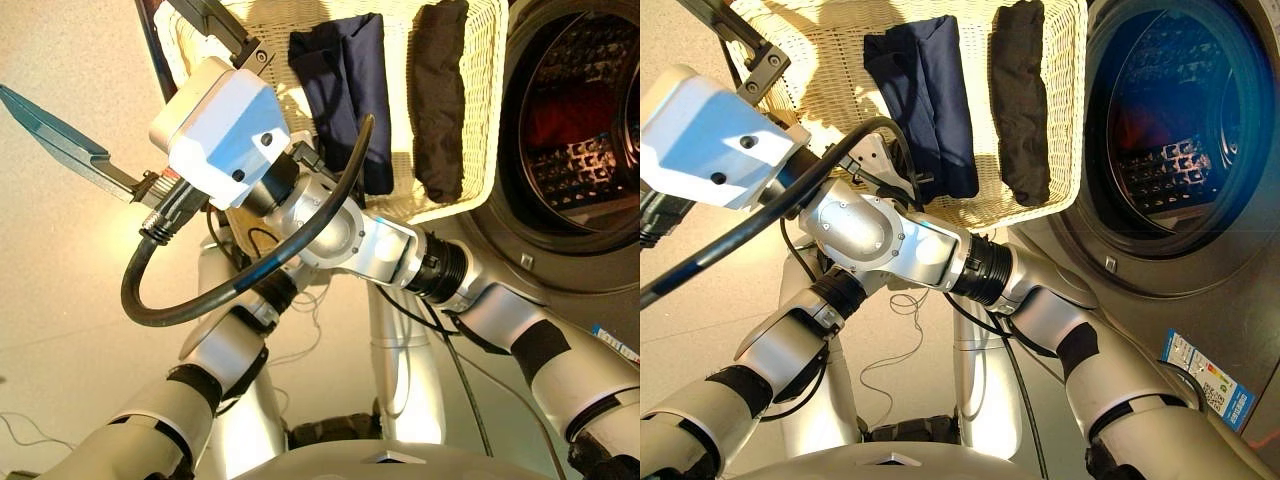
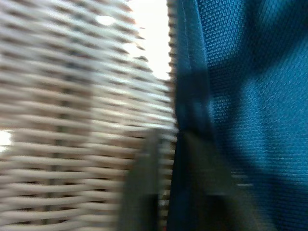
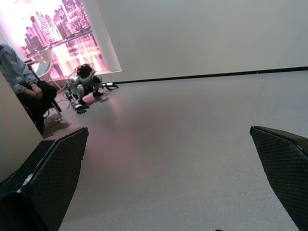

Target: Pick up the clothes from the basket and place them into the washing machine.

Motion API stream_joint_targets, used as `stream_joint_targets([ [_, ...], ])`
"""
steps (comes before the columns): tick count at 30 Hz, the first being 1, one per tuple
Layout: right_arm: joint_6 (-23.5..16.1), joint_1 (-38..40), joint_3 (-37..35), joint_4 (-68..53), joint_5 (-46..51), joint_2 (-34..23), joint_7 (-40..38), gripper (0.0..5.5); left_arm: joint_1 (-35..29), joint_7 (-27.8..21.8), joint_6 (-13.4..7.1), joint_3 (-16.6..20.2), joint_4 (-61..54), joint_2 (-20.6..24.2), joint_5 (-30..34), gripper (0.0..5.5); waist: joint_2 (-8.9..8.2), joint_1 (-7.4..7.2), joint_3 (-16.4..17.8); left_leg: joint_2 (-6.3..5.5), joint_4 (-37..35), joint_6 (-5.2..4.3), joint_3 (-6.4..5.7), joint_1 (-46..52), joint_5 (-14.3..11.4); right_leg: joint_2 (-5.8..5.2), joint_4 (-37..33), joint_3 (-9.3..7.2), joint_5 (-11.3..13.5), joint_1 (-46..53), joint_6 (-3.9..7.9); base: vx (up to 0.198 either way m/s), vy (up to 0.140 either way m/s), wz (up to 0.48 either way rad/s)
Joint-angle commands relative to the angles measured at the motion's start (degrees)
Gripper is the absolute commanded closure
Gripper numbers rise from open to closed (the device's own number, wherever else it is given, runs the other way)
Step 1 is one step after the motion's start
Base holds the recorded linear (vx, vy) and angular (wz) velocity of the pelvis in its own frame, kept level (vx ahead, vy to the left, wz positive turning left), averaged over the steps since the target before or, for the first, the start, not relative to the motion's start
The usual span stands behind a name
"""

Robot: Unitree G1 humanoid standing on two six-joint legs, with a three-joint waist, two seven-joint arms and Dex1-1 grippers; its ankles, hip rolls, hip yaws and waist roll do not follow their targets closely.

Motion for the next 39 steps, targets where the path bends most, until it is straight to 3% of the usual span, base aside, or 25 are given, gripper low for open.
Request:
stream_joint_targets([
  [1, -2.1, -2.2, 0.6, -6.5, -2.8, 4.1, 0.1, 0.0, -5.4, -4.9, 2.8, -6.0, 1.5, -7.1, -2.7, 0.0, 0.91, -2.42, -0.4, 0.25, 0.1, -1.64, -0.4, -0.5, 1.4, 0.33, 3.4, -0.39, -4.4, -1.9, 3.47, 0.0, 0.0, 0.0],
  [9, -1.9, -2.2, 0.7, -7.0, -3.5, 3.8, 0.1, 0.0, -5.2, -6.4, 2.2, -8.0, -3.1, -7.4, -4.5, 0.0, 1.15, -2.31, -0.4, 0.25, -0.5, -1.75, -0.39, -0.4, 1.6, 0.2, 2.4, 0.03, -4.0, -1.8, 3.51, 0.0, 0.0, 0.0],
  [17, -1.8, -2.0, 1.4, -6.6, -2.9, 4.3, 1.1, 0.0, -5.3, -10.2, 3.0, -10.1, -6.4, -8.3, -8.3, 0.0, 0.91, -2.45, -0.4, 0.18, -0.3, -1.73, -0.38, -0.7, 1.6, 0.2, 2.5, 0.04, -3.9, -1.9, 3.57, 0.0, 0.0, 0.0],
  [39, -1.5, -2.0, 3.4, -5.5, -3.1, 5.1, 1.8, 0.0, -5.5, -12.9, 3.4, -11.1, -5.5, -11.9, -13.5, 0.0, -0.09, -3.29, -0.4, 0.35, -0.3, -2.02, -0.22, -0.9, 1.5, 0.29, 1.8, 0.55, -3.4, -2.2, 3.68, 0.0, 0.0, 0.0],
])
